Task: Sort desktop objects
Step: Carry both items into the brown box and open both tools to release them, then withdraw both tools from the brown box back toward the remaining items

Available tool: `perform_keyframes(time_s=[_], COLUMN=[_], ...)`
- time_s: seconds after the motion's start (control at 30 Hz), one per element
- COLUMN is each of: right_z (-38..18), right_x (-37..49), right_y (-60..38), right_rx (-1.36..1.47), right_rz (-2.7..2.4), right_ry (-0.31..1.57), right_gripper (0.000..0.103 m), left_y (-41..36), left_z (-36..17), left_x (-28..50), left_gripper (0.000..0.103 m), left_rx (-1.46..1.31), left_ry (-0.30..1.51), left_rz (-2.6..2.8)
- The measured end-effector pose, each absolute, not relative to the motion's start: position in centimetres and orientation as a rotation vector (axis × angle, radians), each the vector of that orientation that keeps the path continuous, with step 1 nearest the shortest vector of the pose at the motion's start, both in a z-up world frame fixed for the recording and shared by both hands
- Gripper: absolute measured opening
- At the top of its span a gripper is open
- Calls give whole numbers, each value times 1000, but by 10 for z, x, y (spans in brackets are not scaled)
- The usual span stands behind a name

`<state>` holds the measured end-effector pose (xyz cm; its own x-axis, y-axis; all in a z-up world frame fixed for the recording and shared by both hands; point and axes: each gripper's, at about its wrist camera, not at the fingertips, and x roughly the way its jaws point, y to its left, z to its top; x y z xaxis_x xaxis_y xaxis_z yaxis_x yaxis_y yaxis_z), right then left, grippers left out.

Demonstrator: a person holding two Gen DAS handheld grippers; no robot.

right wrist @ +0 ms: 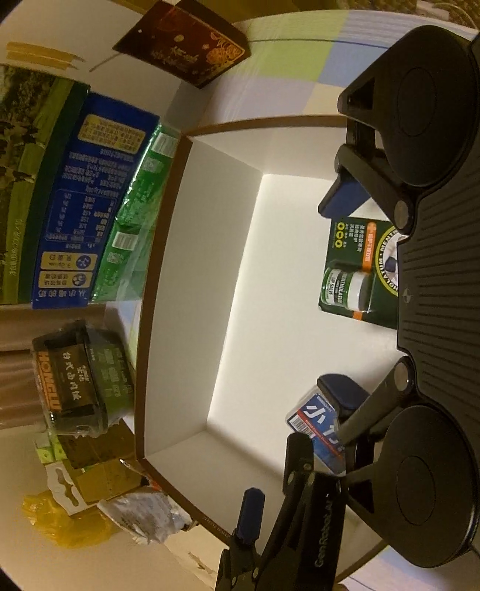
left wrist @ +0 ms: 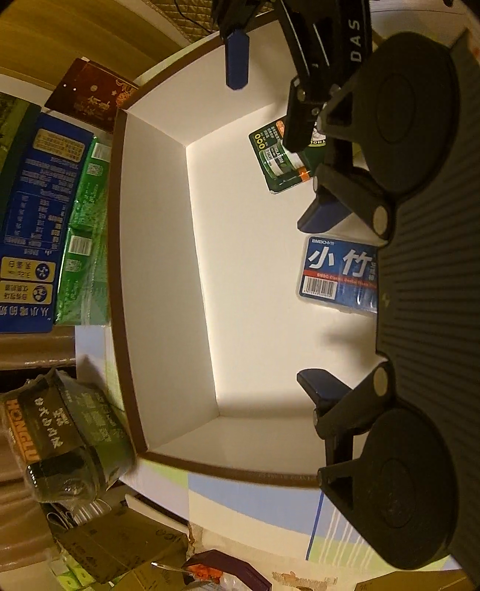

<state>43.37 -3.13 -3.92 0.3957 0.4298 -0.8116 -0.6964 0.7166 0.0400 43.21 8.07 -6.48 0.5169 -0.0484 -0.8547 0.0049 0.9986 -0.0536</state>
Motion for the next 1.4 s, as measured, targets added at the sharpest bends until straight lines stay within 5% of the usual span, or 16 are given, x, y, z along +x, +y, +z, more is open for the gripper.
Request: perform_keyframes(time_s=[0.27, 1.4], right_z=[-22, 31], right_x=[415, 276], right_y=[-48, -120], right_rx=[-273, -193], right_rz=[725, 726], right_ry=[894, 791], right_gripper=[100, 101], left_y=[89, 82], left_z=[-46, 13], left_x=[409, 267], left_gripper=[81, 82], left_rx=[-38, -25], left_ry=[989, 874], left_rz=[-36, 8])
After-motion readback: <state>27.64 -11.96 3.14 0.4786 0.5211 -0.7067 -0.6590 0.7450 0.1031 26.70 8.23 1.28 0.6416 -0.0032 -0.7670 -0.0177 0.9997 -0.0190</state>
